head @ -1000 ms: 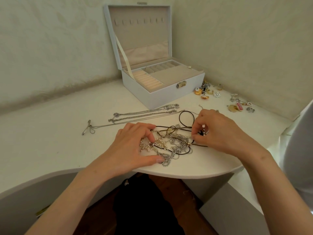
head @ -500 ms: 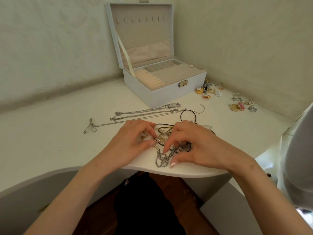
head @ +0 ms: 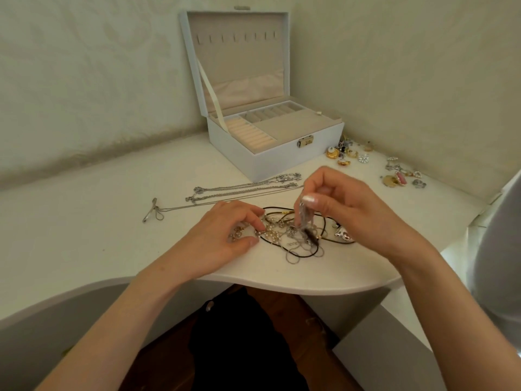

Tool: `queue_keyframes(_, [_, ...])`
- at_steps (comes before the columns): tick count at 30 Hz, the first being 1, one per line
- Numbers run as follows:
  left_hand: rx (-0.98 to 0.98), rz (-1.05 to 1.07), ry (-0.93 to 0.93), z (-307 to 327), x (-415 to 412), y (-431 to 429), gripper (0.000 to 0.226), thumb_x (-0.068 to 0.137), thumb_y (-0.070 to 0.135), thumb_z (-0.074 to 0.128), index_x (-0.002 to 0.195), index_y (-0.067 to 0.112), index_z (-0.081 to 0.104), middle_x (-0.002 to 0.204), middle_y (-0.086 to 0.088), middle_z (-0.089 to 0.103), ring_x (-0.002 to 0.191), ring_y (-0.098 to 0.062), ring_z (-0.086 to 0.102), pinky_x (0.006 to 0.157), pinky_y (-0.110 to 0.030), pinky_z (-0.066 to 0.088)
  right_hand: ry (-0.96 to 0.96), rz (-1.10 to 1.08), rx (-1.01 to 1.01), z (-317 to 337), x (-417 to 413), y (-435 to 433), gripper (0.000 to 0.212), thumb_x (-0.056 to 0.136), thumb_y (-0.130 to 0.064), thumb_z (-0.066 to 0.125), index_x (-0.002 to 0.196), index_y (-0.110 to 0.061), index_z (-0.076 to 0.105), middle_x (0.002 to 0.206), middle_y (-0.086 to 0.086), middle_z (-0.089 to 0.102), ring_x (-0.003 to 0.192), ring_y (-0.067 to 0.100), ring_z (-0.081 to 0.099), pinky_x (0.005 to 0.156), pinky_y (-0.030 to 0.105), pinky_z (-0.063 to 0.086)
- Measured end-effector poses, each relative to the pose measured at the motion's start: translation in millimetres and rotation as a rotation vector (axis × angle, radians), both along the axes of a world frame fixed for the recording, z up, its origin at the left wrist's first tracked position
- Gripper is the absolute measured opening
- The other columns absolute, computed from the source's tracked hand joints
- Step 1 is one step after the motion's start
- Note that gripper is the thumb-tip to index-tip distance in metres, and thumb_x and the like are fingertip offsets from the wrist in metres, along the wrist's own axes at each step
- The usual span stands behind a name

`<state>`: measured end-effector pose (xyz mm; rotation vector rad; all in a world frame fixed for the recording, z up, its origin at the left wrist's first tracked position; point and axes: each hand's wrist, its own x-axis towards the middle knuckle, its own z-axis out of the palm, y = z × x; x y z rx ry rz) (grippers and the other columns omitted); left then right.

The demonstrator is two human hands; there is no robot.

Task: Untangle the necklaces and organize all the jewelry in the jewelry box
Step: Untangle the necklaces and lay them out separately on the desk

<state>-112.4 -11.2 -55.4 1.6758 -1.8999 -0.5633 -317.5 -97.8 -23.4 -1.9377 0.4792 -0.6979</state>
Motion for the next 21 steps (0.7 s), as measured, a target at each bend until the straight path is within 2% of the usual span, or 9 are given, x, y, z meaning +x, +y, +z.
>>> queue_keyframes(4, [0.015,0.003,-0.016,-1,1,-2,0.021,0.086,0.019,0.064,0.102,0.032,0.06,0.127,0.02,0.049,0.122,-0.002,0.035,0.099,-0.019,0.024,-0.186,-0.093,0.04,12,0,-2,0.01,0.092,-0.019,0.049,0.084,-0.012,0.048,0.065,0.002,0.067,0.053,0.013,0.055,0.05,0.02,0.041])
queue_keyframes(8, [-0.064,0.043,0.041,1,-7,-3,0.025,0.082,0.024,0.068,0.104,0.033,0.06,0.126,0.021,0.049,0.121,-0.001,0.036,0.101,-0.023,0.029,-0.298,-0.139,0.087,16,2,-5,0.01,0.092,-0.015,0.051,0.084,-0.011,0.049,0.064,0.004,0.064,0.048,0.017,0.056,0.045,0.023,0.042])
queue_keyframes(11, [-0.145,0.022,0.128,10,-26,-6,0.031,0.08,0.033,0.069,0.108,0.039,0.055,0.118,0.025,0.051,0.111,0.01,0.04,0.095,-0.014,0.032,-0.324,-0.12,0.108,19,6,-4,0.008,0.089,-0.015,0.05,0.085,-0.009,0.05,0.065,0.007,0.063,0.051,0.02,0.059,0.048,0.024,0.046])
queue_keyframes(13, [-0.122,-0.022,0.238,17,-39,-11,0.033,0.082,0.032,0.067,0.11,0.04,0.051,0.113,0.022,0.057,0.105,0.014,0.046,0.089,-0.007,0.034,-0.356,-0.091,0.14,22,9,-5,0.008,0.089,-0.015,0.048,0.086,-0.008,0.049,0.068,0.008,0.063,0.056,0.021,0.063,0.051,0.026,0.05])
queue_keyframes(15, [-0.108,-0.096,0.373,19,-49,-18,0.03,0.088,0.022,0.062,0.117,0.026,0.055,0.107,0.012,0.067,0.101,0.008,0.057,0.087,-0.009,0.04,-0.398,-0.073,0.154,27,11,-5,0.009,0.091,-0.015,0.046,0.087,-0.008,0.048,0.075,0.009,0.066,0.063,0.024,0.067,0.056,0.029,0.053])
queue_keyframes(17, [-0.108,-0.12,0.442,20,-54,-23,0.02,0.093,0.013,0.054,0.111,0.015,0.061,0.096,0.004,0.072,0.095,0.0,0.063,0.083,-0.014,0.046,-0.456,-0.063,0.133,32,12,-6,0.01,0.093,-0.014,0.042,0.088,-0.008,0.047,0.085,0.01,0.069,0.072,0.027,0.068,0.064,0.032,0.055])
queue_keyframes(19, [-0.09,-0.121,0.487,18,-55,-27,0.018,0.096,0.009,0.048,0.103,0.01,0.065,0.09,0.0,0.073,0.091,-0.004,0.066,0.084,-0.018,0.048,-0.509,-0.055,0.106,38,12,-7,0.012,0.095,-0.012,0.039,0.087,-0.009,0.047,0.091,0.011,0.069,0.079,0.028,0.068,0.07,0.035,0.055])
queue_keyframes(21, [-0.058,-0.131,0.544,15,-55,-30,0.019,0.097,0.008,0.045,0.102,0.007,0.064,0.091,-0.005,0.073,0.09,-0.008,0.068,0.083,-0.017,0.049,-0.551,-0.039,0.081,45,12,-7,0.012,0.095,-0.011,0.038,0.087,-0.009,0.047,0.093,0.012,0.069,0.079,0.027,0.068,0.072,0.036,0.054])
